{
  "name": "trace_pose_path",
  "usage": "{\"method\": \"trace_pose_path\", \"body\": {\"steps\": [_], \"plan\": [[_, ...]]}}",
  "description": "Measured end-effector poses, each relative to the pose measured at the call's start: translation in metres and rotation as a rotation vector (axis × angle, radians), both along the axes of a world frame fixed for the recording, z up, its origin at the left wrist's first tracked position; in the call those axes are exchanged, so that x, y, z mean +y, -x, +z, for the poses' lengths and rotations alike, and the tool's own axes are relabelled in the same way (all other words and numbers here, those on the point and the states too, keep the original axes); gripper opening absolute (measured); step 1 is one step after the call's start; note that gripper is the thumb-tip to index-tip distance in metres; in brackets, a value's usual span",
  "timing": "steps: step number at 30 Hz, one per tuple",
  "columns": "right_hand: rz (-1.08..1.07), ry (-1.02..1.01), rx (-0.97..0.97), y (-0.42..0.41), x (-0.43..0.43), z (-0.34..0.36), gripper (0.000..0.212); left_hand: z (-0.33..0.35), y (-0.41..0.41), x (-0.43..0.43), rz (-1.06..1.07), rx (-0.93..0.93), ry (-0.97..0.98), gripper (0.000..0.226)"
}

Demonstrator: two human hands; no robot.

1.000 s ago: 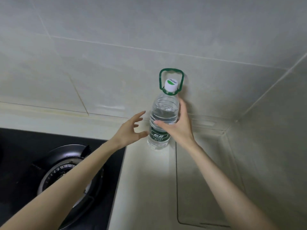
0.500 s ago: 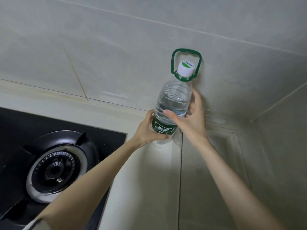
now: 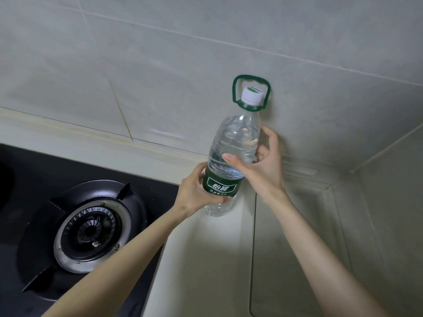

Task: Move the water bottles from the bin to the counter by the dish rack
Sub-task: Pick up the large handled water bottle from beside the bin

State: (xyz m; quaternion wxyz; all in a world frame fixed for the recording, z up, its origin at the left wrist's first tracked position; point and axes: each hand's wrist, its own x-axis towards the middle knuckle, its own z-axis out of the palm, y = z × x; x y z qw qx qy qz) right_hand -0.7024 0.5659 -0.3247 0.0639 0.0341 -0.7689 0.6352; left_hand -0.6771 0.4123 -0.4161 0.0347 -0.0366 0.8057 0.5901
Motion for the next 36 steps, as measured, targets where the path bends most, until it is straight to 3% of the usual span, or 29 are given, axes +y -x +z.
{"method": "trace_pose_path", "body": {"steps": [7, 13, 18, 36], "plan": [[0.072, 0.045, 0.012, -0.034, -0.032, 0.029, 0.077, 0.033, -0.054, -0.03, 0.084, 0.002, 0.043, 0.081], [0.169, -0.004, 0.115, -0.083, -0.073, 0.077, 0.08, 0.076, -0.106, -0.063, 0.174, 0.067, -0.027, 0.092], [0.263, -0.007, 0.195, -0.127, -0.114, 0.12, 0.082, 0.12, -0.16, -0.099, 0.264, 0.144, -0.042, 0.086], [0.692, 0.124, 0.416, -0.344, -0.355, 0.215, 0.083, 0.218, -0.422, -0.317, 0.7, 0.302, 0.087, 0.089]]}}
